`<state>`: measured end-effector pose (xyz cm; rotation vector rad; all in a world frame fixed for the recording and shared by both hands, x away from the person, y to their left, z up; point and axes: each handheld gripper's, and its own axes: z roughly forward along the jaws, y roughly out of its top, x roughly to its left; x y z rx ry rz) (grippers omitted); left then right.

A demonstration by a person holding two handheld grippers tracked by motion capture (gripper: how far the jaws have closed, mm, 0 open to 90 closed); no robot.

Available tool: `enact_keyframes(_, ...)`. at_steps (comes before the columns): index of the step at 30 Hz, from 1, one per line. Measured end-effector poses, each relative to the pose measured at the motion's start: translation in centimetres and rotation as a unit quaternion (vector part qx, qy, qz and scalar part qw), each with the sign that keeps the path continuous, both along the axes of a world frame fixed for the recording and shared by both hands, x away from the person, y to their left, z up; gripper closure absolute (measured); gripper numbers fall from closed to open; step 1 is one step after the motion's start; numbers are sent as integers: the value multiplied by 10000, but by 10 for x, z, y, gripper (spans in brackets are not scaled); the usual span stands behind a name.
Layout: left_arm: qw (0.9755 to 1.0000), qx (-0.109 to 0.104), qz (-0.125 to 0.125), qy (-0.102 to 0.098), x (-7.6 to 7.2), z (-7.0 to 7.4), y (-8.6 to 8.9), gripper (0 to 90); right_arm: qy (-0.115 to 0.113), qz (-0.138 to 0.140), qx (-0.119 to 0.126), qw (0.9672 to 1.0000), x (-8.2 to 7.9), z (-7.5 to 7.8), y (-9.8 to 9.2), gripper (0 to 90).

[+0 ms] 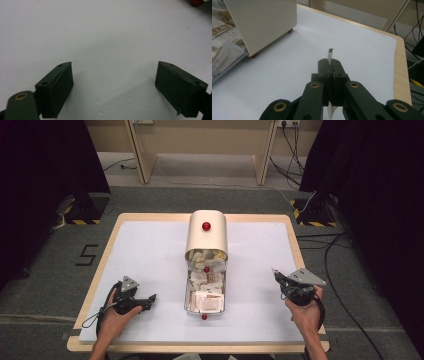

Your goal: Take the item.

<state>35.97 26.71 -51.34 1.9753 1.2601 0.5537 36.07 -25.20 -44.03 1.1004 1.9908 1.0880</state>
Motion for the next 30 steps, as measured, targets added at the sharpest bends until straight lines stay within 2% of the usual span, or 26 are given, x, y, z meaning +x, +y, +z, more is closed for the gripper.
enact_keyframes(30, 10000, -4, -1, 0, 0, 0, 0, 140, 371, -103, -168, 9991, 7, -23, -2, 887)
